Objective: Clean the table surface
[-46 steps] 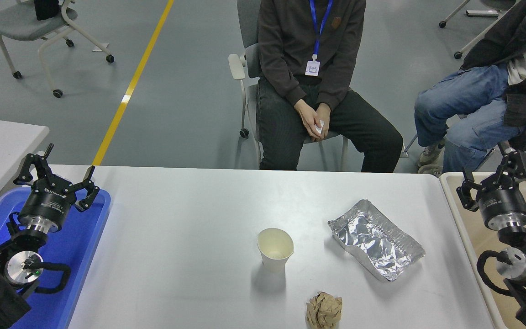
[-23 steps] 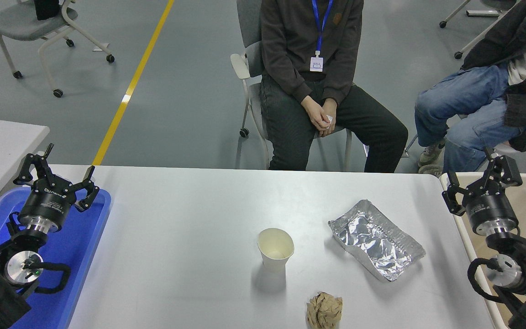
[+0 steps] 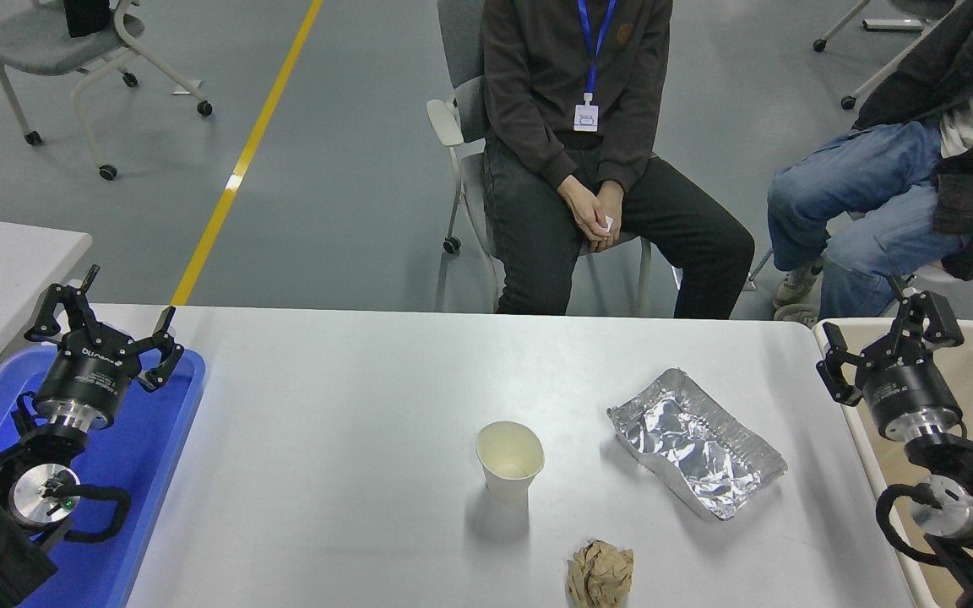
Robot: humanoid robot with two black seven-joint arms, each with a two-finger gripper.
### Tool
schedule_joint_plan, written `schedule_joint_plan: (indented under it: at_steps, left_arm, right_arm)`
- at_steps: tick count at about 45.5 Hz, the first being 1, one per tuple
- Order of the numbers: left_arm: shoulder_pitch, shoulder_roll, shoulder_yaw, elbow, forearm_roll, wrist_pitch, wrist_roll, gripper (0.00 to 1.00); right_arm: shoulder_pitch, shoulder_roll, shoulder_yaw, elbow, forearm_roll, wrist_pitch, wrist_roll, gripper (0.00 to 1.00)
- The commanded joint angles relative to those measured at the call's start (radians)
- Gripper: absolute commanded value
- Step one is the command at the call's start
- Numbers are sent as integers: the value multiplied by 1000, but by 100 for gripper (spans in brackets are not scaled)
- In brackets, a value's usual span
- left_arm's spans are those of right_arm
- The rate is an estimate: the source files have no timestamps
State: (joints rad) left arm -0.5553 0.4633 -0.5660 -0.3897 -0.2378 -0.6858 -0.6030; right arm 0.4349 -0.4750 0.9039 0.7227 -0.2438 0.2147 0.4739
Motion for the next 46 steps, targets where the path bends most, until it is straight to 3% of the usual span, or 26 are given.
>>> schedule_joint_plan:
  at_steps: [1, 14, 21, 31, 46]
  left_arm:
    - [0, 0, 0, 0, 0, 0, 0, 100]
    - [0, 0, 0, 0, 0, 0, 0, 100]
    - [0, 0, 0, 0, 0, 0, 0, 100]
    - [0, 0, 0, 0, 0, 0, 0, 100]
    - [0, 0, 0, 0, 0, 0, 0, 100]
  right_arm:
    - [-4, -86, -3, 113, 3, 2, -69, 99]
    - [-21, -174, -66, 302, -28, 5, -69, 99]
    - [-12, -183, -95, 379, -146, 3, -75, 99]
    - [50, -182, -103, 428, -301, 3, -211, 99]
    - [152, -215, -189, 573, -519, 6, -334, 99]
